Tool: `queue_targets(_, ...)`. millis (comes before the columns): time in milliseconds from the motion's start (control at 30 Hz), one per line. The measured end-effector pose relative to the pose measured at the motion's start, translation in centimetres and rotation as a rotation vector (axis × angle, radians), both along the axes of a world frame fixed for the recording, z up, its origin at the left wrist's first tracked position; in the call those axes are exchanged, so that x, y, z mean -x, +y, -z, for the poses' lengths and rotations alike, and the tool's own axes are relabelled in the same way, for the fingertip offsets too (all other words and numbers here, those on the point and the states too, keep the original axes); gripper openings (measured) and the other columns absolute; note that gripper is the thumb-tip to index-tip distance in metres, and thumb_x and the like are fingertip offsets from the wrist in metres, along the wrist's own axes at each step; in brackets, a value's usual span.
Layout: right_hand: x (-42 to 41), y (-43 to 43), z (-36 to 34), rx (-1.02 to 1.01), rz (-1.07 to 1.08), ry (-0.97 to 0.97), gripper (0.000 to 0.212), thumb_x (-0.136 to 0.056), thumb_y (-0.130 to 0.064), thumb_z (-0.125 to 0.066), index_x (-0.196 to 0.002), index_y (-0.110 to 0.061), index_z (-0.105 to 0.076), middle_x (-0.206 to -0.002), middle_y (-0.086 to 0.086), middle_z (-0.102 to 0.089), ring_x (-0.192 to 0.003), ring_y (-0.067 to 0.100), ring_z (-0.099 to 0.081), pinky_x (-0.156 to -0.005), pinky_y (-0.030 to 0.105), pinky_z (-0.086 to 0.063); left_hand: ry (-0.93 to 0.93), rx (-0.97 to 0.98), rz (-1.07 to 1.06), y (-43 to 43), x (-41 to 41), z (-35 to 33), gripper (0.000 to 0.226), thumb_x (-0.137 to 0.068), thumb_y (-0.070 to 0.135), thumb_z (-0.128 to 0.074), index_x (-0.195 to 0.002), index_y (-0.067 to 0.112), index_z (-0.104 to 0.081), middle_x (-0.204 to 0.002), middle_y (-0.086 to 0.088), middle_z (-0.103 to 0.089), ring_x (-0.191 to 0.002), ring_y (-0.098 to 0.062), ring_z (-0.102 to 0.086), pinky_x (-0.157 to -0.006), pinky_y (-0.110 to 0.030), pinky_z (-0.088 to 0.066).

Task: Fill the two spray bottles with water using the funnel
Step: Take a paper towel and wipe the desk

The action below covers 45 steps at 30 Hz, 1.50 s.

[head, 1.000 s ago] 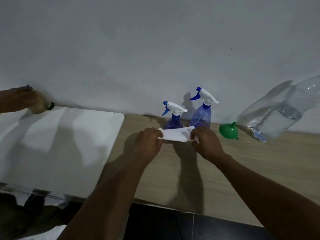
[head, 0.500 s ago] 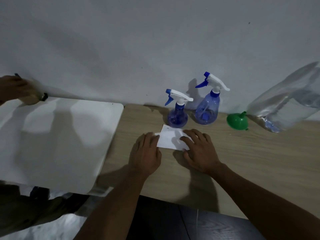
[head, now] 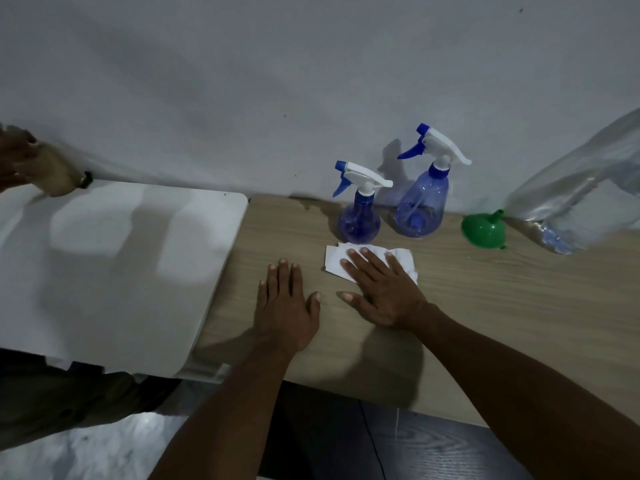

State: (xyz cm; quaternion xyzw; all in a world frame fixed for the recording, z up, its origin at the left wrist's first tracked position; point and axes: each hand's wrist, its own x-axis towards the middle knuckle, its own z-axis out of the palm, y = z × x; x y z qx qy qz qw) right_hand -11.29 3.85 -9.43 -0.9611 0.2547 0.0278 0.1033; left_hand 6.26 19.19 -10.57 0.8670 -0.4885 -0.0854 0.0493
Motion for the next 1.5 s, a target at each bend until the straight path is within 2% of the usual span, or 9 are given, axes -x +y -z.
queue_targets(167,2.7,-1.5,-0.6,-0.036,0.095,-0.002,0.079,-0.093,-0.073,-0.007,-0.159,-0.030,-0.006,-0.167,-0.006,0.004,-0.154,0.014,0.008,-0.123,0.051,0.004,-0.005,-0.008,0.004,-0.1,1.1,-0.1,0.082,-0.096,0.059,-0.004,-0.163,0.014,-0.015,-0.172,-0.011,-0.009,-0.159,-0.035,-0.003,-0.127,-0.051,-0.005)
queue_targets(367,6.8,-2.4,0.3,-0.072,0.348,-0.033,0.086,-0.086,-0.077,0.006,-0.159,-0.034,-0.010,-0.167,-0.008,-0.001,-0.155,0.016,0.000,-0.122,0.052,-0.004,0.004,0.021,0.066,0.1,2.8,-0.5,0.075,-0.098,0.054,-0.012,-0.160,0.016,-0.030,-0.169,-0.011,-0.023,-0.158,-0.035,-0.014,-0.127,-0.049,-0.012)
queue_targets(600,13.0,-0.7,0.6,-0.097,0.802,-0.071,0.077,-0.095,-0.063,-0.009,-0.160,-0.021,-0.006,-0.168,0.001,0.003,-0.154,0.021,0.005,-0.120,0.057,0.000,0.049,0.047,0.127,1.3,3.7,-1.3,0.065,-0.100,0.047,-0.027,-0.156,0.016,-0.037,-0.167,-0.010,-0.029,-0.157,-0.031,-0.019,-0.126,-0.046,-0.021)
queue_targets(767,8.9,3.3,0.7,-0.079,1.130,-0.163,0.087,-0.096,-0.066,-0.019,-0.157,-0.003,-0.019,-0.166,0.013,-0.010,-0.155,0.026,-0.004,-0.121,0.059,-0.006,0.073,0.085,0.157,3.2,4.0,-1.6,0.067,-0.098,0.047,-0.023,-0.152,0.014,-0.046,-0.162,-0.010,-0.038,-0.154,-0.029,-0.027,-0.124,-0.044,-0.028)
queue_targets(833,7.0,4.7,0.4,-0.147,1.147,-0.141,0.087,-0.097,-0.065,-0.019,-0.158,-0.003,-0.011,-0.167,0.013,-0.003,-0.155,0.025,0.004,-0.122,0.056,-0.002,0.064,0.105,0.167,4.2,3.7,-1.5,0.064,-0.099,0.045,-0.026,-0.149,0.013,-0.051,-0.159,-0.010,-0.044,-0.152,-0.028,-0.033,-0.122,-0.043,-0.033)
queue_targets(1000,0.7,9.3,-0.3,-0.226,0.985,-0.099,0.085,-0.098,-0.060,-0.022,-0.158,-0.004,-0.001,-0.167,0.013,0.007,-0.154,0.025,0.011,-0.123,0.053,0.005,0.051,0.129,0.143,7.5,3.3,-1.5,0.057,-0.099,0.039,-0.031,-0.142,0.014,-0.059,-0.151,-0.009,-0.054,-0.145,-0.032,-0.044,-0.116,-0.045,-0.041)
queue_targets(1133,-3.0,14.0,0.1,-0.227,0.623,-0.052,0.085,-0.091,-0.059,-0.008,-0.158,-0.007,0.001,-0.166,0.009,0.011,-0.153,0.023,0.016,-0.120,0.048,0.015,0.029,0.157,0.093,10.8,2.5,-1.0,0.053,-0.099,0.032,-0.033,-0.140,0.011,-0.060,-0.148,-0.013,-0.056,-0.142,-0.036,-0.046,-0.115,-0.048,-0.040)
queue_targets(1333,4.4,13.7,0.9,-0.014,-0.134,-0.039,0.072,-0.101,-0.054,-0.019,-0.160,-0.014,-0.012,-0.167,0.005,-0.003,-0.155,0.021,0.004,-0.124,0.051,-0.009,0.042,0.165,0.028,12.2,3.5,-0.5,0.058,-0.097,0.030,-0.029,-0.141,0.005,-0.057,-0.150,-0.020,-0.052,-0.144,-0.040,-0.043,-0.116,-0.053,-0.040)
queue_targets(1500,11.7,12.0,0.8,0.054,-0.256,-0.071,0.075,-0.100,-0.062,-0.030,-0.159,-0.018,-0.016,-0.167,0.000,-0.006,-0.155,0.017,0.000,-0.125,0.046,-0.007,0.070,0.181,0.033,11.4,7.7,-0.7,0.058,-0.098,0.032,-0.029,-0.141,0.005,-0.057,-0.150,-0.021,-0.051,-0.143,-0.042,-0.043,-0.114,-0.056,-0.042)
